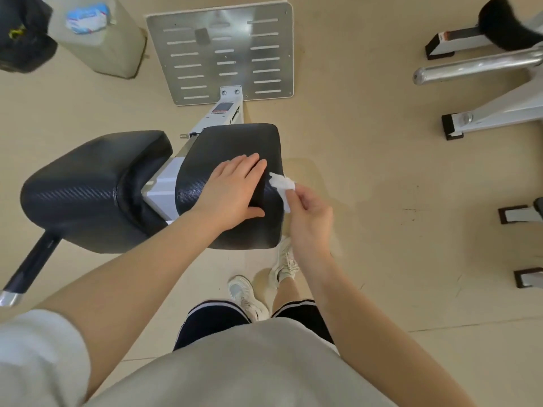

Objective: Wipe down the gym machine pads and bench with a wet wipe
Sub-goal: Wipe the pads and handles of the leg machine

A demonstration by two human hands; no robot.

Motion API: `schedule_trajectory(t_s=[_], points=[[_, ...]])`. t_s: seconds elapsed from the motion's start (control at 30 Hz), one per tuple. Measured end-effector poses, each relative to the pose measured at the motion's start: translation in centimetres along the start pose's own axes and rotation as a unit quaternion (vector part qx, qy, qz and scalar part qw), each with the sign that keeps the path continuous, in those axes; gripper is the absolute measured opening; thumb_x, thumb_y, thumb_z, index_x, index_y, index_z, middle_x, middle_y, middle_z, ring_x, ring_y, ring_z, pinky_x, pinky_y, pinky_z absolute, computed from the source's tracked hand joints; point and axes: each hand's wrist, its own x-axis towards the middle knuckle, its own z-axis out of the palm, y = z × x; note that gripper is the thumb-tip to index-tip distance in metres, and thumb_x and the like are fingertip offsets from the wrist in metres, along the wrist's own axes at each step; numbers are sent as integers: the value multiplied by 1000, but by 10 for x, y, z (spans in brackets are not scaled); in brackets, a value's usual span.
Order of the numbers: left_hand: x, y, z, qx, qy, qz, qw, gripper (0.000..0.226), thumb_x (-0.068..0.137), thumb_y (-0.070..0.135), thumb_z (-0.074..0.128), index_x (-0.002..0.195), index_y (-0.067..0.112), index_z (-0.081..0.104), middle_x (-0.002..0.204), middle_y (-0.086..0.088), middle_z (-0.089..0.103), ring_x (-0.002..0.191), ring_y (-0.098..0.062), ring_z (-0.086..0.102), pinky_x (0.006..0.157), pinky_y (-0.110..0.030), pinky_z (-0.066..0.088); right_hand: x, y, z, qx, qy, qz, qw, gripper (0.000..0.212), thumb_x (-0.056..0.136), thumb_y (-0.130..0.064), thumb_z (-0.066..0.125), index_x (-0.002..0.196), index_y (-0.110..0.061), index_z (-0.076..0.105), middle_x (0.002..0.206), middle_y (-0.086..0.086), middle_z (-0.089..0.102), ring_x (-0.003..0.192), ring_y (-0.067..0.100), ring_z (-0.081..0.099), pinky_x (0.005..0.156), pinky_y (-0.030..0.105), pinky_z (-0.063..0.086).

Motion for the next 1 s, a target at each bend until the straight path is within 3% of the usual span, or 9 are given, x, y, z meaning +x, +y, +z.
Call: schedule_trajectory(t_s=[0.07,0.2,0.3,0.47,0.63,0.7,0.8,0.9,1.0], points=[[-3,-1,1,-11,16,10,1000,88,83,43,61,148,15,8,157,-5,5,145,-22,4,116,-35,5,-6,12,5,16,16,10,1000,21,90,-15,55,90,-29,70,87,-13,68,85,5,62,78,17,47],[-36,-11,9,-133,161,33,977,68,84,36,61,140,7,34,151,-11,28,141,-27,21,114,-39,18,-19,60,12,-13,78,94,992,17,89,-10,54,84,-15,69,72,-4,61,72,9,53,54,4,38],[-74,-34,31,-263,237,-66,933,54,84,29,55,131,3,45,143,-14,38,135,-26,32,111,-35,24,-21,79,23,18,121,184,975,19,90,-9,49,87,-14,67,71,-2,57,66,10,50,45,6,36],[-115,-59,88,-348,209,-172,898,59,88,14,56,139,-1,30,147,-17,26,137,-30,27,113,-42,26,-27,74,36,37,161,169,972,21,85,-2,44,76,-7,63,67,10,54,65,12,47,56,19,38],[-114,-51,105,-554,108,-207,799,55,95,18,44,143,35,24,147,8,35,135,-9,34,111,-30,28,-41,71,33,24,151,21,988,29,93,-9,46,95,-27,69,82,-8,67,80,4,60,79,17,47],[-113,-52,112,-577,121,-183,787,57,95,15,40,140,46,25,142,12,43,131,-5,39,107,-24,30,-43,91,36,-27,143,51,988,25,92,-8,46,84,-24,64,69,-13,55,68,2,51,71,20,43],[-110,-54,122,-582,131,-185,781,65,94,11,38,133,61,22,139,18,44,127,-11,45,108,-38,35,-41,132,47,-24,137,165,976,20,86,-15,51,69,-19,61,65,-5,55,65,16,51,63,25,43],[-104,-48,132,-561,154,-203,787,66,94,10,39,136,56,17,138,21,42,123,-4,46,102,-24,38,-30,155,62,99,100,277,950,17,87,-4,50,76,-8,62,81,12,67,77,21,63,75,25,50],[-101,-48,140,-552,175,-207,788,65,93,6,38,145,39,17,136,7,46,118,0,46,98,-12,37,-34,152,91,380,73,359,849,23,91,6,45,78,-10,54,61,-3,66,57,4,64,60,12,52]])
